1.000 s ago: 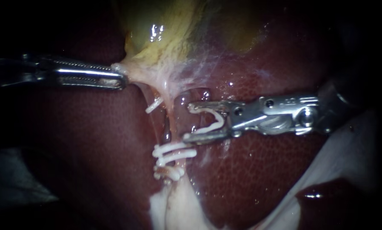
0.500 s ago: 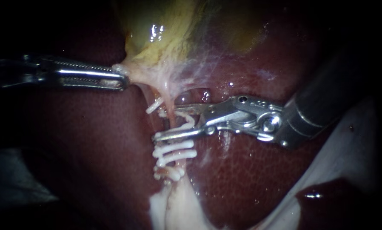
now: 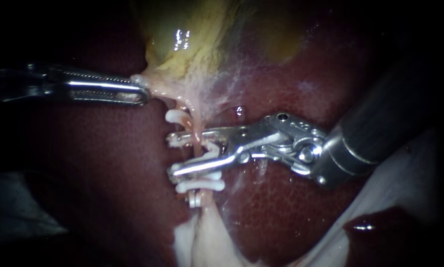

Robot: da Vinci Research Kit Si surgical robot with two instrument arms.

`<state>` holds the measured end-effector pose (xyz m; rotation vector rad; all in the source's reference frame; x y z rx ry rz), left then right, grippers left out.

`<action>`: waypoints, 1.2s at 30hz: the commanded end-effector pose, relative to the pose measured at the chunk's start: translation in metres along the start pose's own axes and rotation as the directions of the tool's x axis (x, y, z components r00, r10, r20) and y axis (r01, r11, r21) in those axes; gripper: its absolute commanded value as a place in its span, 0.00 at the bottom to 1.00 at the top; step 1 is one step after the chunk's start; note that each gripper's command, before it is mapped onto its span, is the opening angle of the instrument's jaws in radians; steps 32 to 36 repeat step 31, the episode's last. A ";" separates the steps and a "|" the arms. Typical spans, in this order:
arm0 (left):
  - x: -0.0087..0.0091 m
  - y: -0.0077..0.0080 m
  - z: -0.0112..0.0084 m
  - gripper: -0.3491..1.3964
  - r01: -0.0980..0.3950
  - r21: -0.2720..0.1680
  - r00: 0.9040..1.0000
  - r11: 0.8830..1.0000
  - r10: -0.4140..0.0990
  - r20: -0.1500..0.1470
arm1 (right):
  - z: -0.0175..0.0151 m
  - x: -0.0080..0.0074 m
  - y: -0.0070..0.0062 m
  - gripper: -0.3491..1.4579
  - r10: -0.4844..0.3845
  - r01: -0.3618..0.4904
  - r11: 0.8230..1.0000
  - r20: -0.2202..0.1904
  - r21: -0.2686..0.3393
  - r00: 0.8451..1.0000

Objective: Clipping third clip right tube

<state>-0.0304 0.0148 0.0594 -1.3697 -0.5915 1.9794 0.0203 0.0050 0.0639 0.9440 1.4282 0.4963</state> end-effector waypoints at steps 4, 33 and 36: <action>0.0000 0.0000 0.0000 0.00 0.000 0.000 1.000 1.000 0.000 0.000 | -0.0002 0.0002 -0.0001 0.33 0.001 -0.002 1.000 -0.005 -0.003 1.000; 0.0000 -0.0001 0.0001 0.00 0.000 0.000 1.000 1.000 0.000 0.000 | -0.0014 0.0007 -0.0003 0.00 0.088 -0.088 0.996 0.001 -0.009 0.996; 0.0000 -0.0001 0.0001 0.00 0.000 0.000 1.000 1.000 0.000 0.000 | -0.0014 0.0007 -0.0003 0.00 0.088 -0.088 0.996 0.001 -0.009 0.996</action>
